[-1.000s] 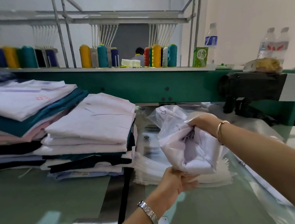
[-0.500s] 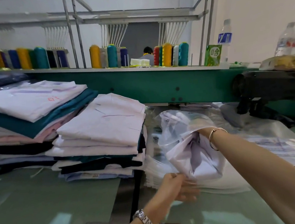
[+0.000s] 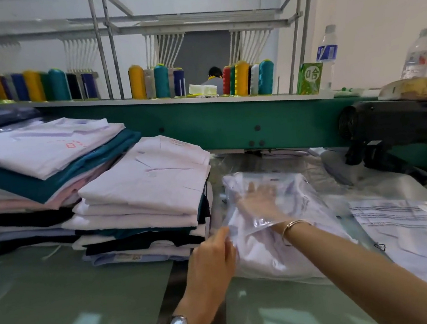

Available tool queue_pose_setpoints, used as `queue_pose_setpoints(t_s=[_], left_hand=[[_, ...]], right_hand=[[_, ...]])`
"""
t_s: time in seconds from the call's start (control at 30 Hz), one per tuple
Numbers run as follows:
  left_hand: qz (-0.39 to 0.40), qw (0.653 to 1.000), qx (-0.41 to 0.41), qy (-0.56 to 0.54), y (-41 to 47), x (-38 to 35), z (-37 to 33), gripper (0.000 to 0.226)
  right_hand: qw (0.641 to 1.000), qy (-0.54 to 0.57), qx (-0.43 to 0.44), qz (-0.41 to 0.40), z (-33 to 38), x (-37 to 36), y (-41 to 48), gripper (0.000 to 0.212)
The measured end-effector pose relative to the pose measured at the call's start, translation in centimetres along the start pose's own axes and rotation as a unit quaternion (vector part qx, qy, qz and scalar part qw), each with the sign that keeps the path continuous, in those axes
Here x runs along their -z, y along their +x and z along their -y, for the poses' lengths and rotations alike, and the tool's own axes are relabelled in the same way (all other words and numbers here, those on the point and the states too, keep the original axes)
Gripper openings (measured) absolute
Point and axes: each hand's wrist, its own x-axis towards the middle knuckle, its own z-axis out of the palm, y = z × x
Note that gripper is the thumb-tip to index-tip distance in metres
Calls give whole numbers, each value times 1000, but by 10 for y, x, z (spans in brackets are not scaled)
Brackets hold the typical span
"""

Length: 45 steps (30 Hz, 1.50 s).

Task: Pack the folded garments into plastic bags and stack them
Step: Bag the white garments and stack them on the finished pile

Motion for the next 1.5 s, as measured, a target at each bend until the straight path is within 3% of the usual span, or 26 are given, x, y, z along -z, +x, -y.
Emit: queue_pose_setpoints(t_s=[0.1, 0.23, 0.3, 0.37, 0.5, 0.7, 0.8, 0.87, 1.0, 1.1, 1.17, 1.27, 1.37, 1.43, 1.5], left_hand=[[20, 999, 12, 27, -6, 2, 6, 26], [13, 998, 24, 52, -15, 3, 18, 26], [15, 999, 31, 37, -20, 4, 23, 31], [14, 999, 36, 15, -23, 3, 26, 39], [1, 999, 20, -28, -27, 4, 26, 40], [3, 999, 29, -44, -26, 2, 27, 34], [-4, 996, 40, -79, -26, 2, 24, 32], [1, 994, 44, -102, -26, 1, 22, 33], [31, 990, 69, -123, -28, -1, 20, 36], [36, 982, 97, -156, -31, 1, 19, 41], [27, 979, 102, -173, -32, 2, 17, 44], [19, 975, 111, -192, -32, 2, 21, 46], [30, 987, 96, -129, -33, 5, 24, 43], [-3, 998, 59, 21, -32, 8, 23, 46], [-62, 988, -1, 142, -27, 10, 15, 51]], right_hand=[[1000, 10, 21, -12, 13, -36, -2, 60], [995, 28, 48, 87, 16, -60, 1, 46], [985, 143, -67, 75, 18, -70, 4, 59], [985, 128, -64, 97, 13, -69, 7, 62], [990, 55, -5, 131, 9, -60, 1, 56], [972, 154, 68, 161, -2, -31, -51, 37], [961, 69, 199, 176, -13, -30, -90, 62], [963, 22, 221, 156, -23, -36, -98, 70], [969, -13, 210, 132, -17, -39, -98, 55], [971, -33, 230, 53, 0, -40, -94, 78], [978, 32, 204, -5, 11, -37, -91, 77], [971, 120, 198, -56, 21, -36, -91, 57], [970, 86, 218, 57, 10, -34, -96, 67], [973, 91, 172, 123, -5, -26, -91, 65], [986, 24, 114, 122, -15, -17, -81, 54]])
